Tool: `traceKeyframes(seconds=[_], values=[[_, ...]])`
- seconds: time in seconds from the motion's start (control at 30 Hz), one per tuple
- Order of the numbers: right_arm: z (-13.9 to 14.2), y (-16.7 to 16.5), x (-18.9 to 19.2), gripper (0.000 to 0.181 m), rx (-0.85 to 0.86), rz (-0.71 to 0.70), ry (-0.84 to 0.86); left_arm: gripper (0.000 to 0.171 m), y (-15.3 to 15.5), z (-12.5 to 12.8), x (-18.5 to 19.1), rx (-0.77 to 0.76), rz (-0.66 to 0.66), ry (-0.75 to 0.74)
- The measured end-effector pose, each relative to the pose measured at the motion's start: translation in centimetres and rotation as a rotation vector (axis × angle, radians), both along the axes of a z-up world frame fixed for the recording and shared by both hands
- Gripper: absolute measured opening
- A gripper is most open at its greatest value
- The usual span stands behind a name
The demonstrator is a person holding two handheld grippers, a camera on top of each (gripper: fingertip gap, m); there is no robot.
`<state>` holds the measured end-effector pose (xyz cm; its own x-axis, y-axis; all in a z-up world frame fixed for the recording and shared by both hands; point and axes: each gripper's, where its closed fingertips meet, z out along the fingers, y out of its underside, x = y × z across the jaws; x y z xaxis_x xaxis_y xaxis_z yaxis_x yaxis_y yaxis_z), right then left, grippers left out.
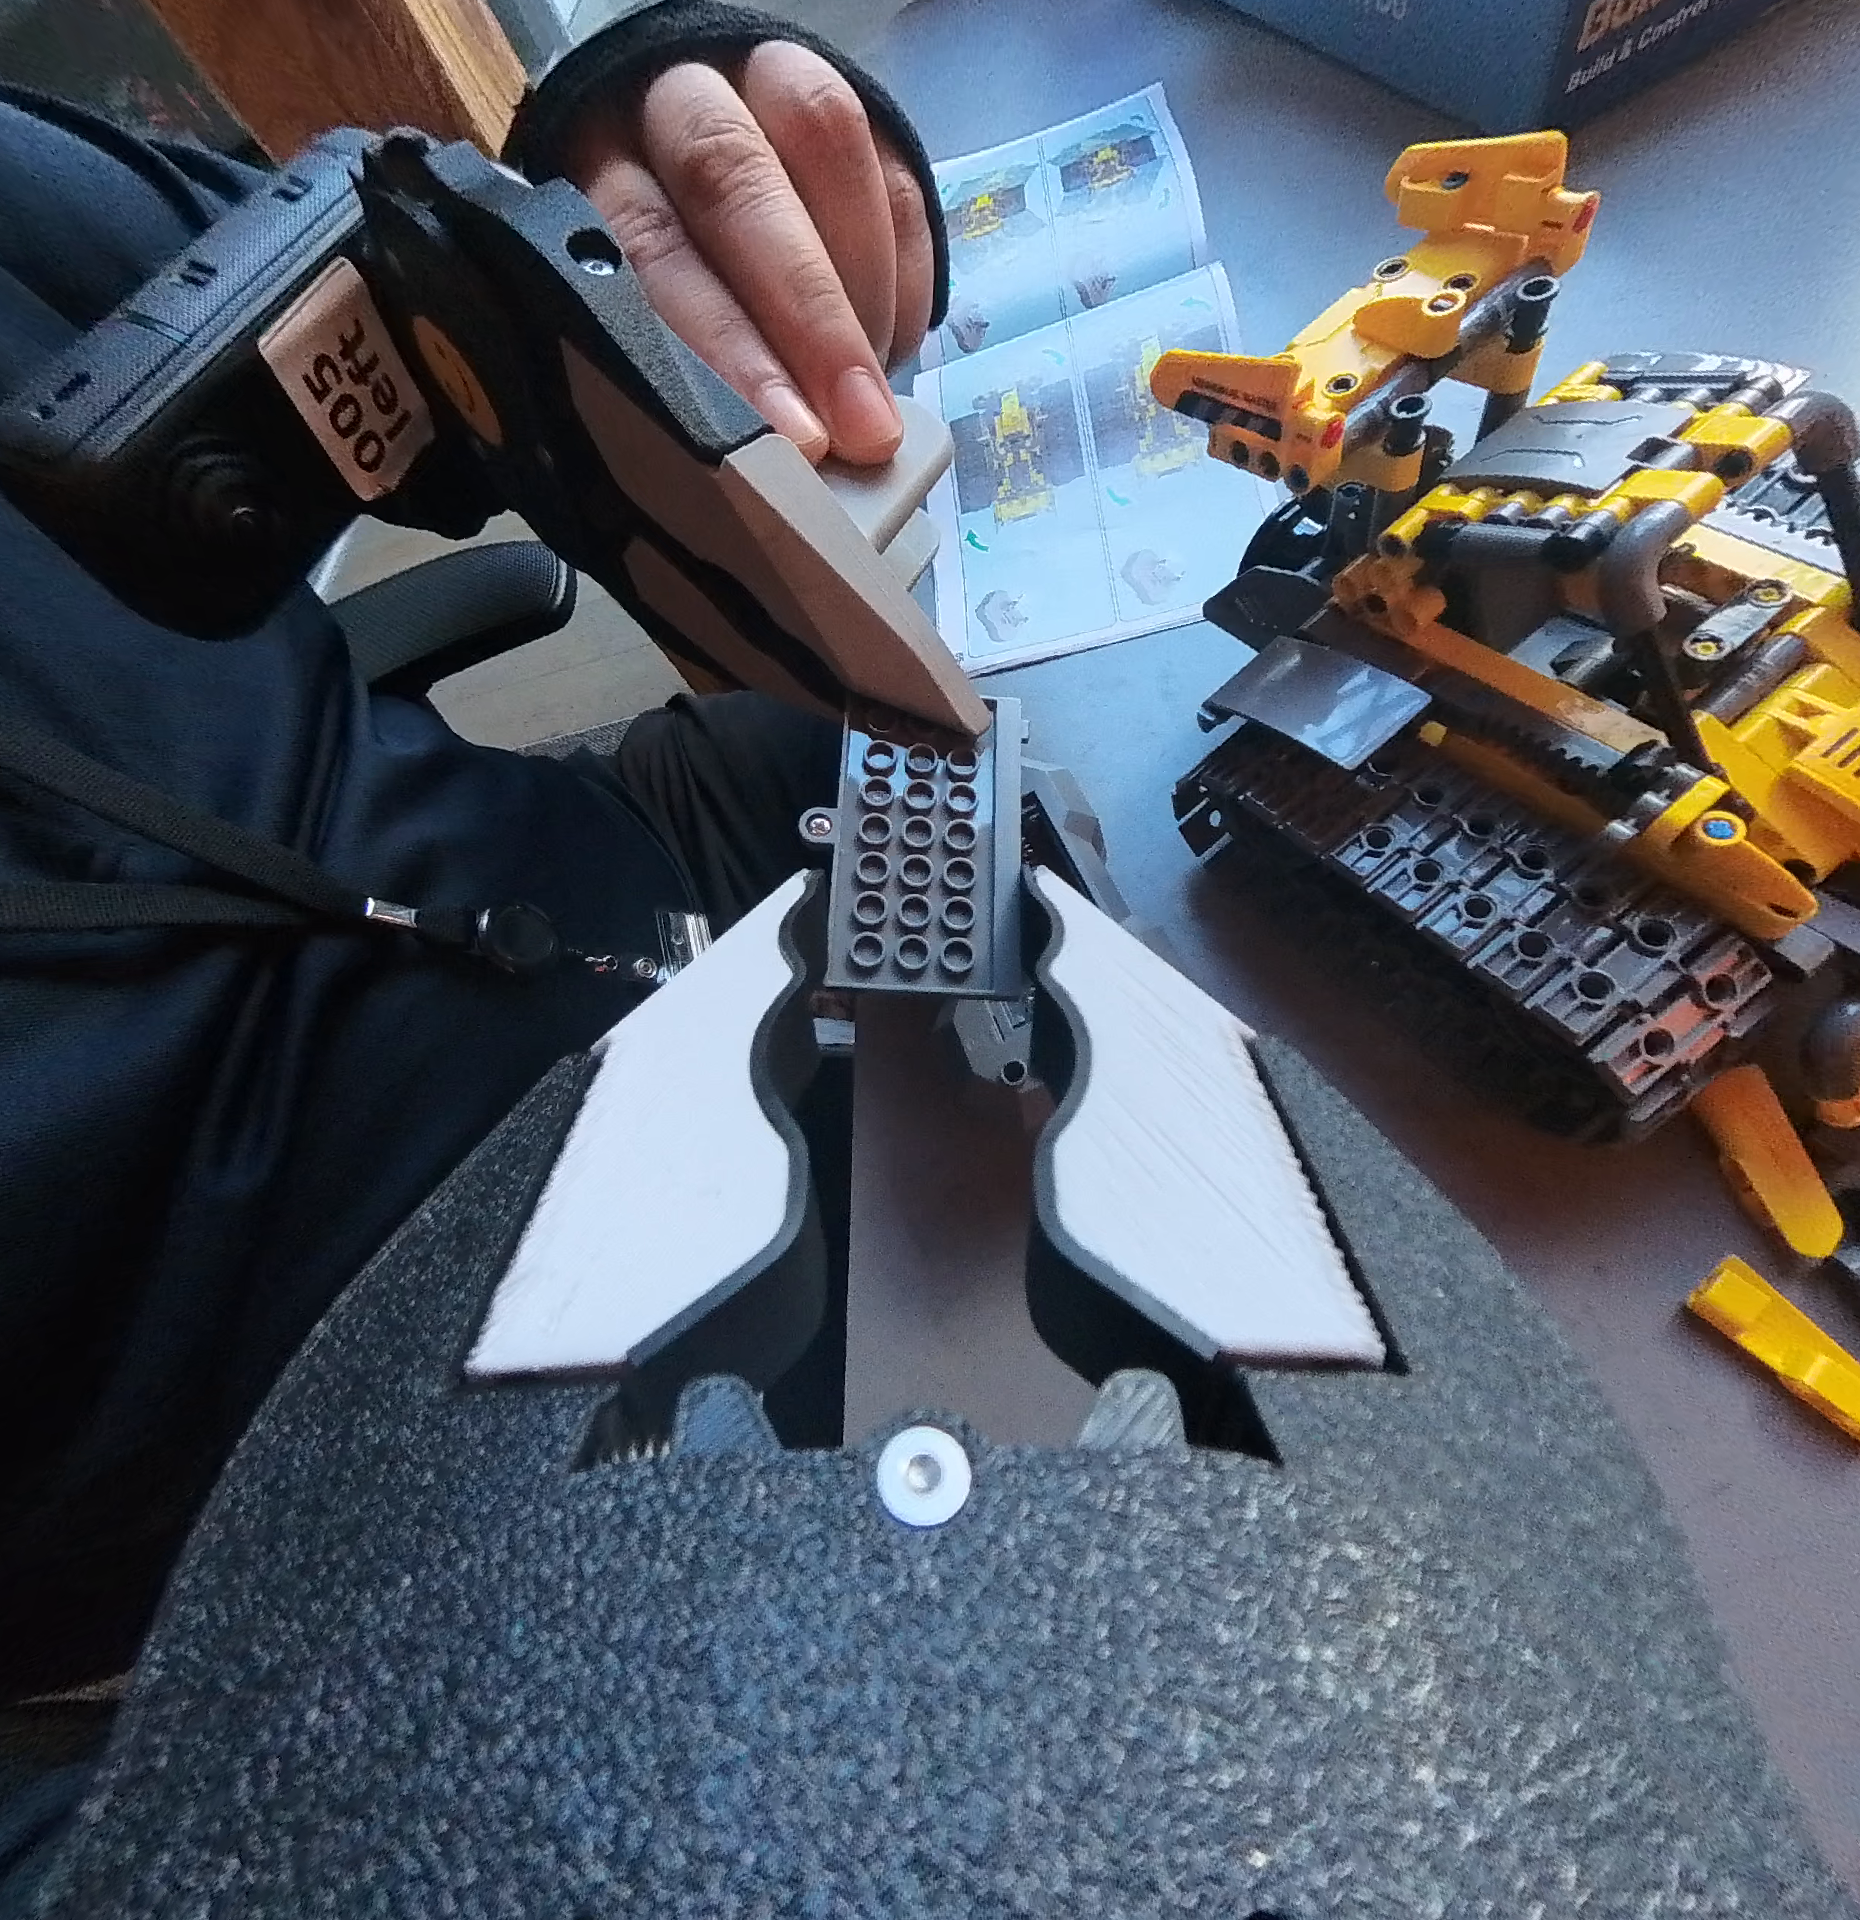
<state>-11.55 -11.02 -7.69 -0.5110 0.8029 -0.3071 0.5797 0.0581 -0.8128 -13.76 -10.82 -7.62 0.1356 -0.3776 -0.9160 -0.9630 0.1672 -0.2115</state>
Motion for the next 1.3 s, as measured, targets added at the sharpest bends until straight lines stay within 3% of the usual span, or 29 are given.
traceKeyframes(seconds=[0.7, 1.3], values=[[-0.8, -0.3, -0.6, 0.036, 0.016, 0.000, -0.016, 0.000, -0.2, -0.8, -0.6, 0.093, 0.030, 0.031], [-2.4, -0.7, -0.4, 0.036, 0.179, 0.030, -0.046, 0.000, -0.6, -1.8, -0.4, 0.092, 0.052, 0.043]])
